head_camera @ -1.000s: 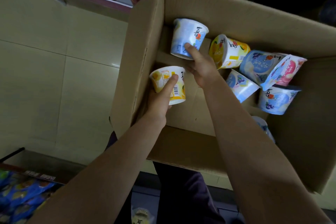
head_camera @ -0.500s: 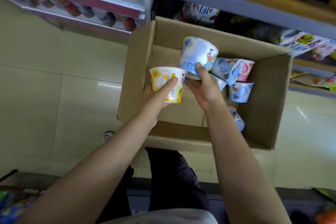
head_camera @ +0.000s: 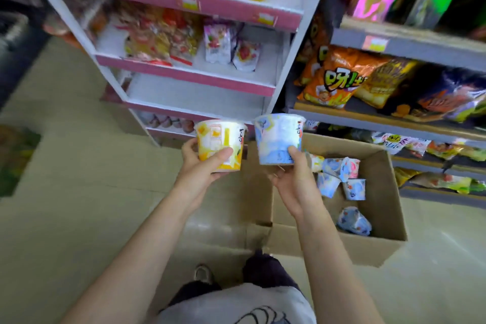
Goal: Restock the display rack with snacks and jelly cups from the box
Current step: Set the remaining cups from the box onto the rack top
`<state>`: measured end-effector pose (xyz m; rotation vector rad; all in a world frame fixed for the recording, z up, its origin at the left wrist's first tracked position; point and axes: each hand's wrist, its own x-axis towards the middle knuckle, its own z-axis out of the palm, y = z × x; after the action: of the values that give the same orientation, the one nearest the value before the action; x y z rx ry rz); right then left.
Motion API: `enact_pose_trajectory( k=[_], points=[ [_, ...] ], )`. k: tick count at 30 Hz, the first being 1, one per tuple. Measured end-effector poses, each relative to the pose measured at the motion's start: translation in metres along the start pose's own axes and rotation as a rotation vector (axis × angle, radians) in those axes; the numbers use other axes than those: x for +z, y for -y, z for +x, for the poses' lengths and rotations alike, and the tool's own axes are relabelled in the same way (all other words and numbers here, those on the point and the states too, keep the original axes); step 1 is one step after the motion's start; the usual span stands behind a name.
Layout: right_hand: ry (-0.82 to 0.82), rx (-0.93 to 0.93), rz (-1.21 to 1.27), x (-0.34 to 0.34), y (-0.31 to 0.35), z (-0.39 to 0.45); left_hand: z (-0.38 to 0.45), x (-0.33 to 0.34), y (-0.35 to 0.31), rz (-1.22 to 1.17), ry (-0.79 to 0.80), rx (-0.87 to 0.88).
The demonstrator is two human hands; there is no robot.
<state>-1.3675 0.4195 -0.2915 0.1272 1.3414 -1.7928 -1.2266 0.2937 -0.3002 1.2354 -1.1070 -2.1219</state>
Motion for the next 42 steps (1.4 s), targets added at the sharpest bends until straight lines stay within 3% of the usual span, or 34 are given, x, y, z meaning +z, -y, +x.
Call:
enact_pose_trajectory(
  k=[6,13,21,26,32,39,42],
  points=[
    [0.209,-0.206,-0.178,0.08,0.065,-0.035,-0.027,-0.037,-0.114,0.018,0.078,0.269],
    [0.169,-0.571,-0.467,0.144,0.136,-0.015,-0.006,-0.043,-0.204,0.042,-0.104,0.576],
    [0.219,-0.684,-0.318,0.197,0.188,0.081,0.083,-0.013,-0.288,0.26,-0.196,0.616],
    [0.205,-0.72,-0.257,0.229,0.229,0.134,0.127,0.009,-0.327,0.277,-0.246,0.637],
    [0.188,-0.849,-0.24,0.29,0.268,0.158,0.144,0.01,-0.397,0.219,-0.289,0.841],
    [0.217,-1.142,-0.5,0.373,0.3,0.173,0.197,0.023,-0.481,0.394,-0.218,1.028],
    [0.219,-1.114,-0.76,0.387,0.285,0.185,0.236,0.03,-0.49,0.552,-0.165,0.997]
  ],
)
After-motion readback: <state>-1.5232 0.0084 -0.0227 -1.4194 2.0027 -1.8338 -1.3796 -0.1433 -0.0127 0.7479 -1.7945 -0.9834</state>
